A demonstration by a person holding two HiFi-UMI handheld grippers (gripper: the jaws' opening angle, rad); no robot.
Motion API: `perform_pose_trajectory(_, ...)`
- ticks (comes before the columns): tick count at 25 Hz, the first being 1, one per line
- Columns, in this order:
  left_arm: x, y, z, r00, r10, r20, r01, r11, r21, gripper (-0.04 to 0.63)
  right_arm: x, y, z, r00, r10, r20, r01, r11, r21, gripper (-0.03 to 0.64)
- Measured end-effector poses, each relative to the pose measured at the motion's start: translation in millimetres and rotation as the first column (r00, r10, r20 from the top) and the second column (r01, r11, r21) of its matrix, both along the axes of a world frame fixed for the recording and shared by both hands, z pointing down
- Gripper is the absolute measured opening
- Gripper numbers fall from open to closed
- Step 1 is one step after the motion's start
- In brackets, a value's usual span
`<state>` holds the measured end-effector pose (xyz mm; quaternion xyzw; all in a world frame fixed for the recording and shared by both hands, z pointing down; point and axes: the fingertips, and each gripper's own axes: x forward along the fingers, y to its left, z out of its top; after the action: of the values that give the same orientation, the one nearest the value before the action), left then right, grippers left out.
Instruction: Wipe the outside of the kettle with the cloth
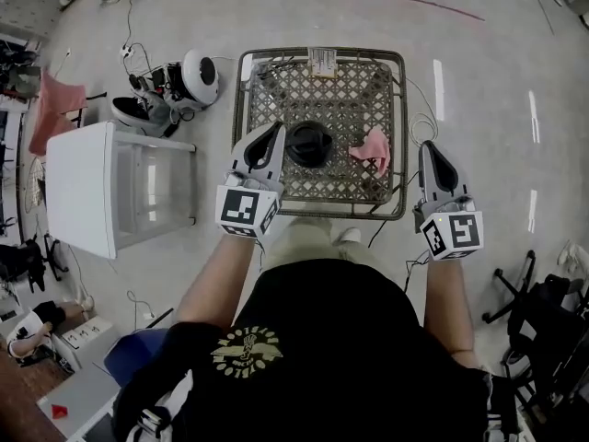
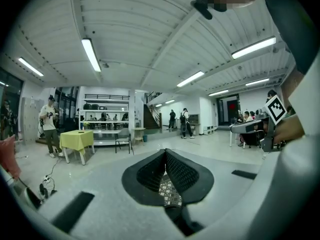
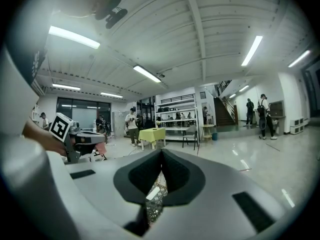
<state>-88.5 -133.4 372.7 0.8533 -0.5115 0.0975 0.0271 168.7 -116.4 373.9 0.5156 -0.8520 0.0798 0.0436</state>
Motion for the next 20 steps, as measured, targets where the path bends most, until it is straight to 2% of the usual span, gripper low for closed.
perform_pose_trajectory(10,15,-53,78,0.998,0.069,0.008,-0.068,0.991,-0.114,0.008,-9,-35,75,0.998,0.003,-0.069,-0.012,0.990,-0.138,0.006)
perform_pose_trajectory(15,24,-73,121,0.995,0.098,0.017,-0.094,0.980,-0.175,0.008,-6,-48,138,0.996,-0.005,-0.084,-0.018,0.962,-0.274,0.006)
perform_pose_trajectory(20,31,-79,143,0.992,0.124,0.012,-0.119,0.972,-0.203,0.008,-11,-51,205,0.990,-0.061,-0.130,0.006,0.922,-0.388,0.008)
